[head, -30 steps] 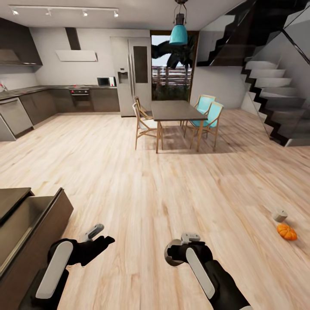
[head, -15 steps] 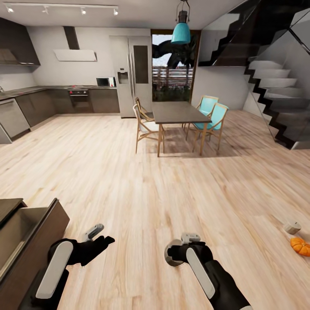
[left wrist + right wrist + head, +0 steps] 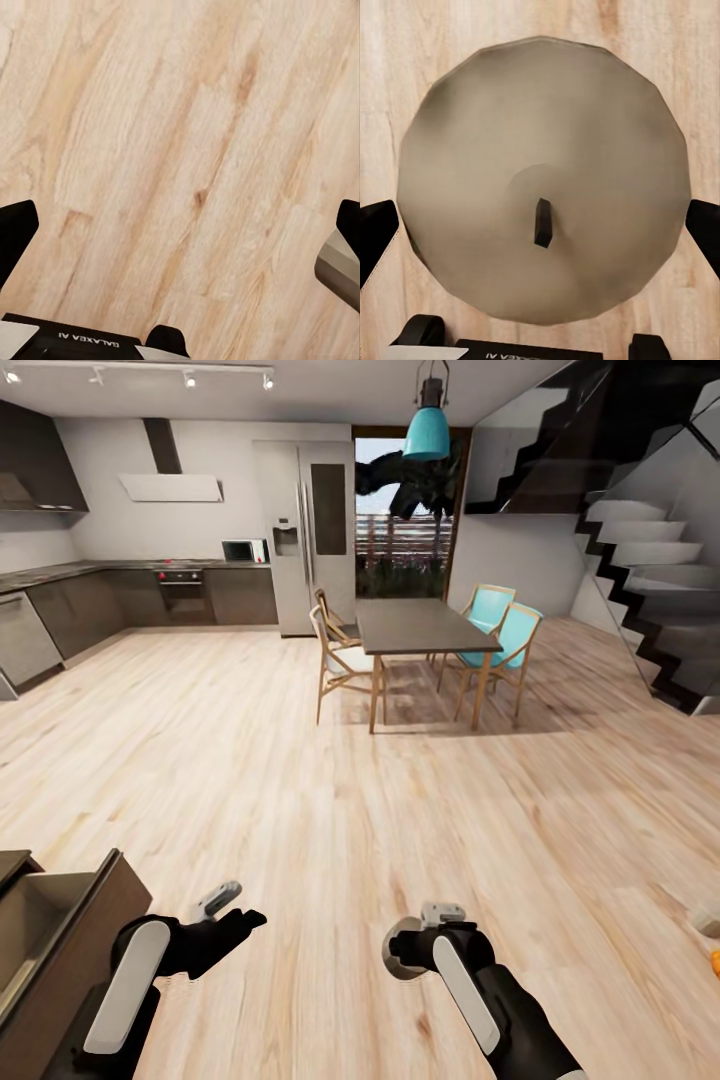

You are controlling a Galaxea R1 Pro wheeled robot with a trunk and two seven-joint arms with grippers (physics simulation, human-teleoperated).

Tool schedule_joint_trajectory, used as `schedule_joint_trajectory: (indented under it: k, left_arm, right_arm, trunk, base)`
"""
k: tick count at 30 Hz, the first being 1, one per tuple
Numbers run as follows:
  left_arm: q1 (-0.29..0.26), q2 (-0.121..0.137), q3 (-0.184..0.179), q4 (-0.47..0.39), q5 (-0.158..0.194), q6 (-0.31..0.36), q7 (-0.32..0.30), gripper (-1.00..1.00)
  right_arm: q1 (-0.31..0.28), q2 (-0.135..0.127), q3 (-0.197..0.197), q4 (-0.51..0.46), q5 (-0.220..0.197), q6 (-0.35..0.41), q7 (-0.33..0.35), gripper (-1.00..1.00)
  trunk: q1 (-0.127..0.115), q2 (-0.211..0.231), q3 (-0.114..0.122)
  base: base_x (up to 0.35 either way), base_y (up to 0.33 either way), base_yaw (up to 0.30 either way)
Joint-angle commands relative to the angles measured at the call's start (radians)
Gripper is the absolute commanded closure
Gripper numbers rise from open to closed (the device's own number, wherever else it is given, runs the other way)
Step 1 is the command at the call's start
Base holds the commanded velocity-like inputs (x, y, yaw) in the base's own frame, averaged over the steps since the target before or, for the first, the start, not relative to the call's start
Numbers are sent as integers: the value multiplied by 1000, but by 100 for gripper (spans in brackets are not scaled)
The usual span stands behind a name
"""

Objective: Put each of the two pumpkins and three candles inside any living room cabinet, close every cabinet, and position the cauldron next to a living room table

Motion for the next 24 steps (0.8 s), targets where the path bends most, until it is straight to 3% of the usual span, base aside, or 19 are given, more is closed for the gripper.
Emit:
schedule_joint_trajectory:
  k: [1, 18, 24]
  left_arm:
    - [-1, 0, 0, -1, 11, 2, 10, -100]
    - [-1, -1, 0, 10, 10, 2, 10, -100]
    - [-1, -1, -1, 11, 13, 2, 10, -100]
  right_arm:
    - [-1, 0, 1, -1, -11, 2, -10, 100]
    - [-1, -1, 0, 0, -12, 3, -9, 100]
    - [-1, -2, 0, 2, -12, 3, -10, 100]
  trunk:
    - [1, 0, -1]
    - [1, 0, -1]
    - [1, 0, -1]
  base:
    - [345, 75, 0]
    - [345, 75, -2]
    - [345, 86, -203]
